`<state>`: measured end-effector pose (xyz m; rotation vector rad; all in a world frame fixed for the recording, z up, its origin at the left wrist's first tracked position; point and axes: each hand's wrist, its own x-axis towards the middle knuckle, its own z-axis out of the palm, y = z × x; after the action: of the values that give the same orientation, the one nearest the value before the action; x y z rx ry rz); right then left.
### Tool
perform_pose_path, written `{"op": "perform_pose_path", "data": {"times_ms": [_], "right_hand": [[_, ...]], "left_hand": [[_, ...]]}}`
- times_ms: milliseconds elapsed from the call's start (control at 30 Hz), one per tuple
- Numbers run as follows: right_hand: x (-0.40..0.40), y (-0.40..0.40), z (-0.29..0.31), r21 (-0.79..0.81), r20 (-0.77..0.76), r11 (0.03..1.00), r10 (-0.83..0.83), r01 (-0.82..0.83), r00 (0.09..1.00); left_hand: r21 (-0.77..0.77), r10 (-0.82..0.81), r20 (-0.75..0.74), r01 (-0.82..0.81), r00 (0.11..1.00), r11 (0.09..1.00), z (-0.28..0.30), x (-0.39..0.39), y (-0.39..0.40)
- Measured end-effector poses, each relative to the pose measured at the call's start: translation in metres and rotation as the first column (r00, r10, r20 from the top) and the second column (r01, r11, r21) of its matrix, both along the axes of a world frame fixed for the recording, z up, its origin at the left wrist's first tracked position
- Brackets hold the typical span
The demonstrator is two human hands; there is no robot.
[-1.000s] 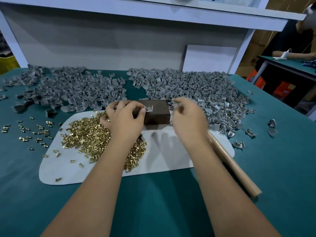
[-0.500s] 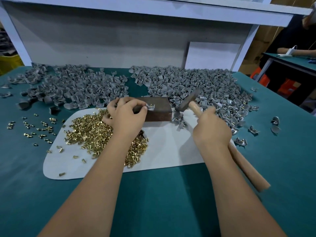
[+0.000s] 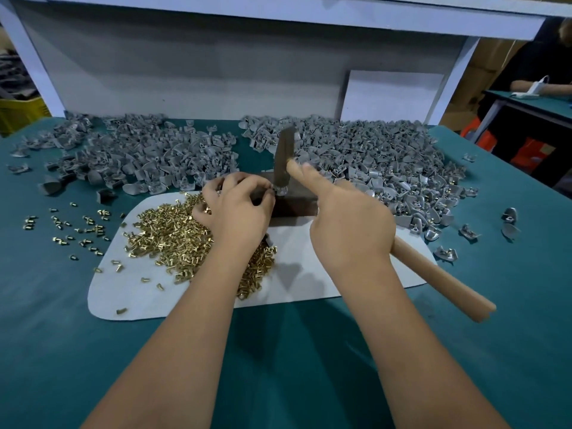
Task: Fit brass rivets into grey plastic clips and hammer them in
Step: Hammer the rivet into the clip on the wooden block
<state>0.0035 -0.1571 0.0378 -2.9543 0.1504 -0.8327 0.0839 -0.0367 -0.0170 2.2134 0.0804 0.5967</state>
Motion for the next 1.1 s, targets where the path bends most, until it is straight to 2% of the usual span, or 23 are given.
{"op": "perform_pose_path", "data": {"times_ms": [133, 267, 367, 467, 567, 700, 900, 1100], "right_hand": [[0.0, 0.002, -0.003, -0.032, 0.045, 0.998, -0.053, 0.055, 0.998], [0.0, 0.003, -0.007, -0.044, -0.002, 0.997, -0.06, 0.059, 0.998], [0.0, 0.006, -0.007, -0.046, 0.036, 0.996, -0.068, 0.07, 0.997], [0.0, 0.005, -0.012, -0.027, -0.022, 0.999, -0.044, 0.043, 0.999], [-0.002, 0.006, -0.011, -0.027, 0.043, 0.997, -0.066, 0.068, 0.997], [0.001, 0.002, -0.013, -0.014, -0.055, 0.999, -0.043, 0.042, 0.998], [0.003, -0.015, -0.013, 0.115, 0.116, 0.987, -0.128, 0.114, 0.985], [0.012, -0.046, -0.02, 0.191, -0.111, 0.947, -0.241, 0.259, 0.964]], "left_hand": [[-0.003, 0.017, 0.022, -0.017, 1.0, 1.0, 0.0, -0.001, 0.0], [-0.004, 0.007, 0.011, -0.007, 1.0, 1.0, -0.001, 0.0, 0.0], [-0.005, 0.033, -0.002, -0.033, 0.999, 0.999, 0.001, 0.001, -0.001], [-0.006, 0.013, -0.018, -0.013, 1.0, 1.0, 0.0, 0.0, 0.0], [0.008, 0.022, -0.026, -0.022, 0.999, 1.0, 0.001, 0.0, 0.0], [0.007, -0.004, -0.031, 0.004, 1.0, 1.0, 0.002, -0.003, 0.001], [-0.019, -0.032, -0.077, 0.031, 0.997, 0.999, 0.003, 0.0, 0.002], [-0.049, -0.056, -0.104, 0.051, 0.993, 0.997, 0.006, -0.001, 0.003]]}}
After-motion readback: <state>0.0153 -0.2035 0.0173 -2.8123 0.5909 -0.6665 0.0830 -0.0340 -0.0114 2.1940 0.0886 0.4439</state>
